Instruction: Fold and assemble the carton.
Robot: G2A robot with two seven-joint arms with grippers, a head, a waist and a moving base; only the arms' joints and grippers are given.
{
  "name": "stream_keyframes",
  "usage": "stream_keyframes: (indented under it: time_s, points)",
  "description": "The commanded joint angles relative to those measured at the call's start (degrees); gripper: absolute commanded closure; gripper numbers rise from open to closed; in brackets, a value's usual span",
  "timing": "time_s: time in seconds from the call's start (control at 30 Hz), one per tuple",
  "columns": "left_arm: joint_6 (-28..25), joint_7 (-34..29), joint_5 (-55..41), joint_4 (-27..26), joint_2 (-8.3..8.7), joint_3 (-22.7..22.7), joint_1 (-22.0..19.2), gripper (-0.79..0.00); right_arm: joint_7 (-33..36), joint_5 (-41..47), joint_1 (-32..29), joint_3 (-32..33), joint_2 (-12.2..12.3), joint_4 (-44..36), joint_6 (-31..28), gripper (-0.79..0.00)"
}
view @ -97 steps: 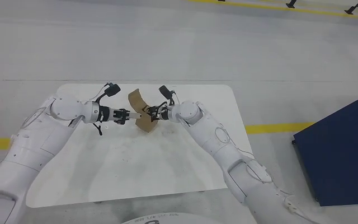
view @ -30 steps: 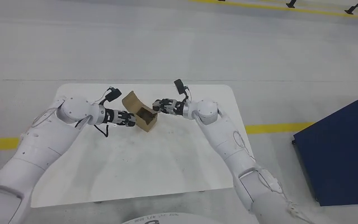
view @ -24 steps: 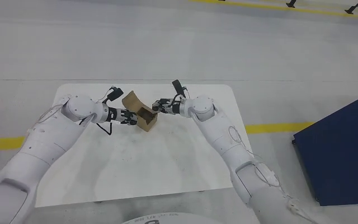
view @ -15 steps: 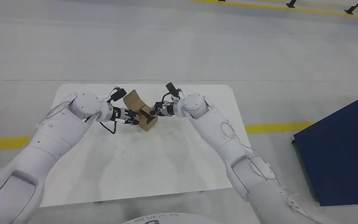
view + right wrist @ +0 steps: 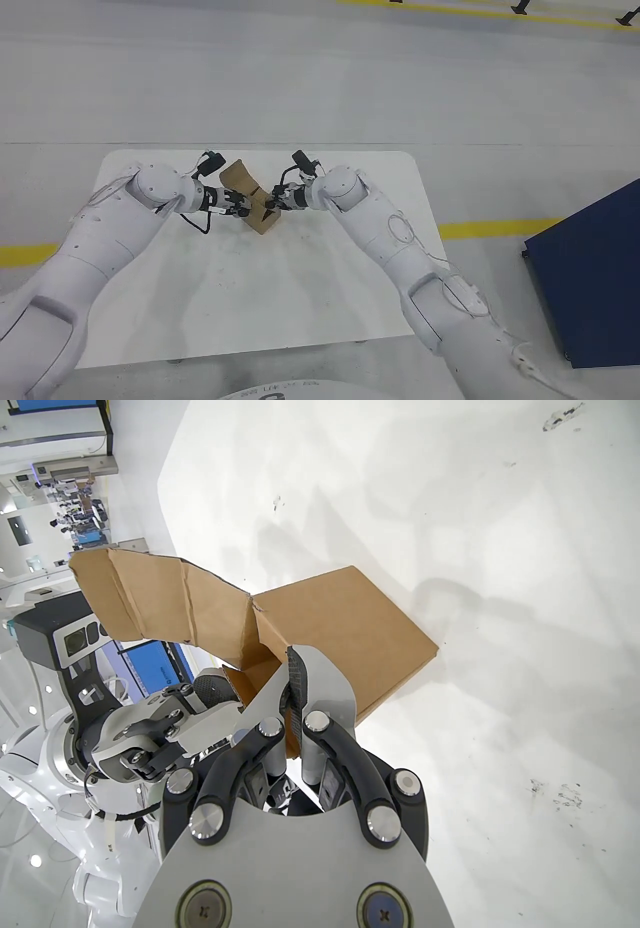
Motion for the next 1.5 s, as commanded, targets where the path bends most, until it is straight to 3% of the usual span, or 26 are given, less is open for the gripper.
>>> stream_keyframes:
  time_s: [0.0,0.37,0.53,0.93,1.17,1.23,1.47]
  points:
    - [0.14,0.08,0.23,0.30,-0.24,0.14,-0.04,-0.126,-0.02,-0.15,-0.13,0.06,0.04,-0.21,0.20,0.000]
    - [1.20,0.52,2.23,1.65,-1.11,0.47,-0.44,-0.132,0.22,-1.14,-1.46,0.85,0.55,-2.55,0.63,0.000]
    - [1.82,0.69,3.29,1.79,-1.44,0.66,-0.37,-0.222,0.26,-1.38,-2.07,1.22,0.75,-3.50,0.69,0.000]
    - [2.64,2.24,5.45,1.47,-1.75,0.11,-0.07,-0.277,0.59,-2.16,-3.18,1.85,1.18,-5.37,1.53,0.000]
    - [3.88,2.36,7.43,0.28,-1.69,-0.11,0.24,-0.379,0.66,-2.40,-3.87,2.36,1.46,-6.53,1.91,0.000]
    - [4.69,2.47,8.25,-0.14,-1.68,-0.01,0.51,-0.449,0.75,-2.57,-3.99,2.40,1.52,-6.78,2.08,0.000]
    - [7.14,2.40,10.31,-1.18,-1.75,0.12,1.07,-0.591,0.85,-2.92,-4.35,2.47,1.65,-7.49,2.54,0.000]
